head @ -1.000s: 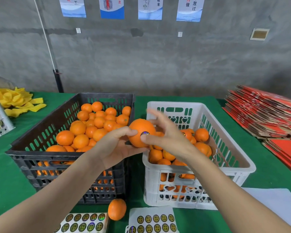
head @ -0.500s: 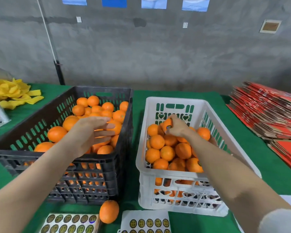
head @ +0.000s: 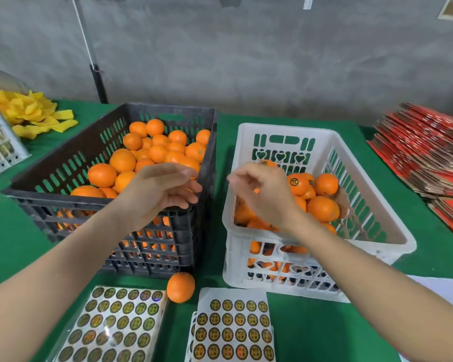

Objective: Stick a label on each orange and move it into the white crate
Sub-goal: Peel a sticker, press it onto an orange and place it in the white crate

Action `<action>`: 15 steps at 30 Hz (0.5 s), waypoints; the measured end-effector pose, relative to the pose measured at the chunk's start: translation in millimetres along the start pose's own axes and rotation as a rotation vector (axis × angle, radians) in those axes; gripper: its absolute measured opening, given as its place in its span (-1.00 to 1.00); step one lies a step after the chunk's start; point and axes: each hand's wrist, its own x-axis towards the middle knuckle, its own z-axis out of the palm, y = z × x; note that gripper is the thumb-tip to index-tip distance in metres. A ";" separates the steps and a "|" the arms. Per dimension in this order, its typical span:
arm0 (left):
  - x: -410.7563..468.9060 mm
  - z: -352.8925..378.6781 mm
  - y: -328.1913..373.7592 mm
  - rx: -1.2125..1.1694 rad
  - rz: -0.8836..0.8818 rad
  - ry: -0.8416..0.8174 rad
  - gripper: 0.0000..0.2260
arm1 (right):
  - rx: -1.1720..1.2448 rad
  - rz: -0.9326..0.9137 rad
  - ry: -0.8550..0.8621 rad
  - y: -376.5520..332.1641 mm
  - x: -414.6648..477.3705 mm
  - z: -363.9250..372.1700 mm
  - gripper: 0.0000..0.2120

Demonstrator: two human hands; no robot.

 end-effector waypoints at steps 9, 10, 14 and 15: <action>-34.7 19.3 -25.7 0.153 -0.017 -0.150 -0.85 | -0.392 0.462 -1.035 39.8 -124.5 97.9 -0.60; -38.5 19.7 -33.1 0.198 -0.046 -0.175 -0.88 | -0.427 0.470 -1.019 45.4 -129.0 103.9 -0.62; -51.2 26.9 -82.3 0.463 -0.263 -0.195 -0.78 | -0.432 0.497 -0.898 51.5 -139.9 120.5 -0.66; -54.2 28.7 -98.1 0.540 -0.314 -0.167 -0.78 | -0.421 0.503 -0.878 50.7 -141.6 122.5 -0.60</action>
